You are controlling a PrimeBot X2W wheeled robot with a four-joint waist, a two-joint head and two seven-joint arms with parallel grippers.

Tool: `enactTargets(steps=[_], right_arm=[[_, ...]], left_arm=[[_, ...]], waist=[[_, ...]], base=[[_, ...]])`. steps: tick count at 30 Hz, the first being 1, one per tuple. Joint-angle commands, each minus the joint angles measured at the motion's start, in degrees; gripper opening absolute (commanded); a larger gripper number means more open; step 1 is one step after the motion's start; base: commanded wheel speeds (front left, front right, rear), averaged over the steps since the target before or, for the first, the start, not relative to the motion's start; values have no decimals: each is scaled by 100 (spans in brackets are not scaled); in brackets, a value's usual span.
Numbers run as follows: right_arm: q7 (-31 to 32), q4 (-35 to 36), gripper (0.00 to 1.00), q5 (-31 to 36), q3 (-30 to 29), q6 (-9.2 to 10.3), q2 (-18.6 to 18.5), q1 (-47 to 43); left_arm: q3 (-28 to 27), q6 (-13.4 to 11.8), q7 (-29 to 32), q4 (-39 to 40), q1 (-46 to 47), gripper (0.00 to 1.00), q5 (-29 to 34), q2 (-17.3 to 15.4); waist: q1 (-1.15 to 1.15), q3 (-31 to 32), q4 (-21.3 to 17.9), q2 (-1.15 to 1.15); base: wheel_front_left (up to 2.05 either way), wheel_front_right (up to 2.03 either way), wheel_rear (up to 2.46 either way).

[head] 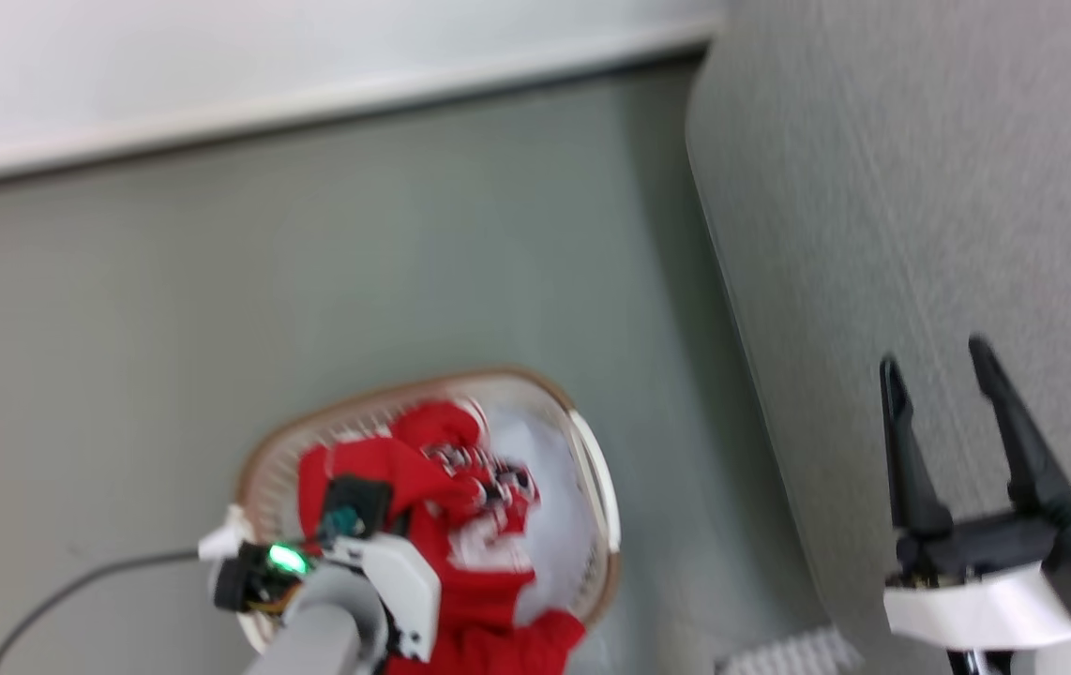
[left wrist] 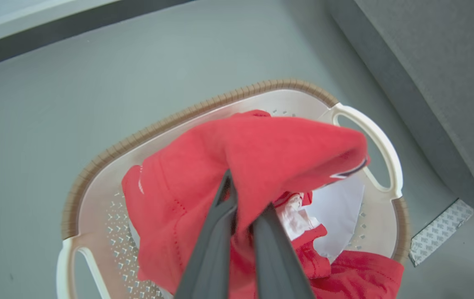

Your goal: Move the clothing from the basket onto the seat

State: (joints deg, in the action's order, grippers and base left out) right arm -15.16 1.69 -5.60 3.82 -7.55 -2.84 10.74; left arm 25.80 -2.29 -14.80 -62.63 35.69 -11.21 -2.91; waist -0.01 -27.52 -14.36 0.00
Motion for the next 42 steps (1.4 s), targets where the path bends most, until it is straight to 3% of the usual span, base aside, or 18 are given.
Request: enactTargets(steps=[1, 9, 16, 29, 35, 42], right_arm=[[1, -93, 100, 109, -53, 12, -13, -238], [0, -335, 100, 244, -82, 12, -260, -927], [0, -348, 100, 45, 288, 12, -565, -1140], [1, -252, 100, -527, 2347, 12, -1452, -446], [90, -426, 100, -824, 3269, 12, -1657, 84], [338, -844, 100, -1052, 3681, 13, -1574, 597]], left_arm=[[79, -10, -36, 280, -305, 0, -161, -5], [300, -297, -38, 1938, -1346, 0, -588, -5], [263, -352, 15, 3140, -1872, 0, -725, -109], [418, -511, 1143, 5584, -2213, 0, -749, -456], [662, -394, 1507, 6050, -2076, 0, -703, -491], [1115, -124, 1817, 6358, -1997, 0, -850, -315]], waist=[[1, 1128, 555, 0], [1, 2286, 1030, 0], [1, 2741, 1223, 0], [1, 2974, 1310, 0], [1, 2963, 1324, 0], [1, 2968, 1315, 0]], base=[[0, 0, 0], [0, 0, 0], [0, 0, 0], [0, 0, 0], [0, 0, 0], [0, 0, 0]])
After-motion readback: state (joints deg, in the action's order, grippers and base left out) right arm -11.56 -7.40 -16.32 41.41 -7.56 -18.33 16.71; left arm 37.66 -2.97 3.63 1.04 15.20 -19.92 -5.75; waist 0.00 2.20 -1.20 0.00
